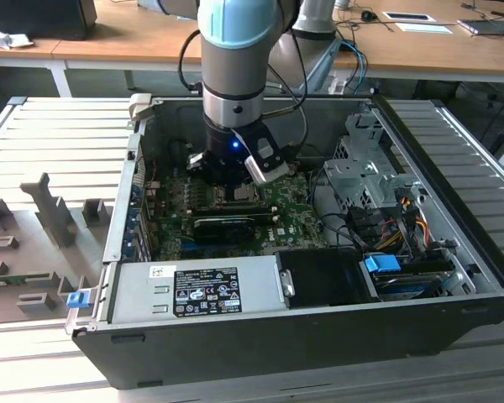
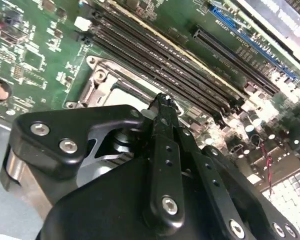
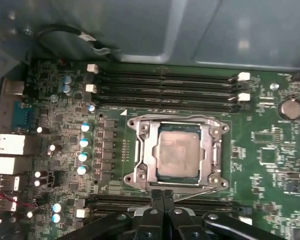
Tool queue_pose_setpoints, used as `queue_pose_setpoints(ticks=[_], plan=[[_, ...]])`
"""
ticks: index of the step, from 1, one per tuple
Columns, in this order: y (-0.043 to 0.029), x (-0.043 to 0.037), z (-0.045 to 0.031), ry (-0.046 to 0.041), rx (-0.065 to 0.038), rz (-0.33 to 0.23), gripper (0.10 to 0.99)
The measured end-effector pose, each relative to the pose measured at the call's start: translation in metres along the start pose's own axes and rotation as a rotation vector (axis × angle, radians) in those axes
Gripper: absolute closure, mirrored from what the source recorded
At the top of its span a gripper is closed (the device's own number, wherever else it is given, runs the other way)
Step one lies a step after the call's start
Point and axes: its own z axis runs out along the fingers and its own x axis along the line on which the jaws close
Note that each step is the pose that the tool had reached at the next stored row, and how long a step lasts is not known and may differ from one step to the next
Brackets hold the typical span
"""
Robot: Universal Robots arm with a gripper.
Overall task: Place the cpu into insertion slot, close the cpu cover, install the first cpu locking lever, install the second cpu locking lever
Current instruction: 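Install the second cpu locking lever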
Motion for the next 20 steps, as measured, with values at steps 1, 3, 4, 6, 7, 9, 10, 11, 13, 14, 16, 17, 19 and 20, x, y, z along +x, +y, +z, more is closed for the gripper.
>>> queue_pose_setpoints(ticks=[1,3,4,6,7,9,10,11,13,14,16,17,19,20], plan=[[-0.0005,0.0003,0.0016,0.0002,-0.001,-0.002,0.98],[-0.0012,0.0008,0.0071,0.0004,-0.003,-0.004,0.98],[-0.0023,0.001,0.0088,0.0004,-0.007,-0.004,0.98],[-0.0062,0.0017,0.0089,-0.0011,-0.03,-0.004,0.98],[-0.0095,0.0024,0.0089,-0.002,-0.045,-0.004,0.98],[-0.0139,0.0036,0.0093,-0.0025,-0.059,-0.007,0.98],[-0.0157,0.005,0.0098,-0.002,-0.066,-0.013,0.98],[-0.0163,0.0058,0.01,-0.0014,-0.07,-0.018,0.98],[-0.0173,0.0086,0.0106,0.0,-0.08,-0.031,0.98],[-0.0177,0.0102,0.011,0.0006,-0.085,-0.037,0.98],[-0.0183,0.014,0.0122,0.0012,-0.098,-0.047,0.98],[-0.0187,0.0169,0.0133,0.0014,-0.105,-0.051,0.98],[-0.0194,0.0204,0.0153,0.0015,-0.111,-0.055,0.98],[-0.0205,0.0209,0.0169,0.0013,-0.115,-0.056,0.98]])
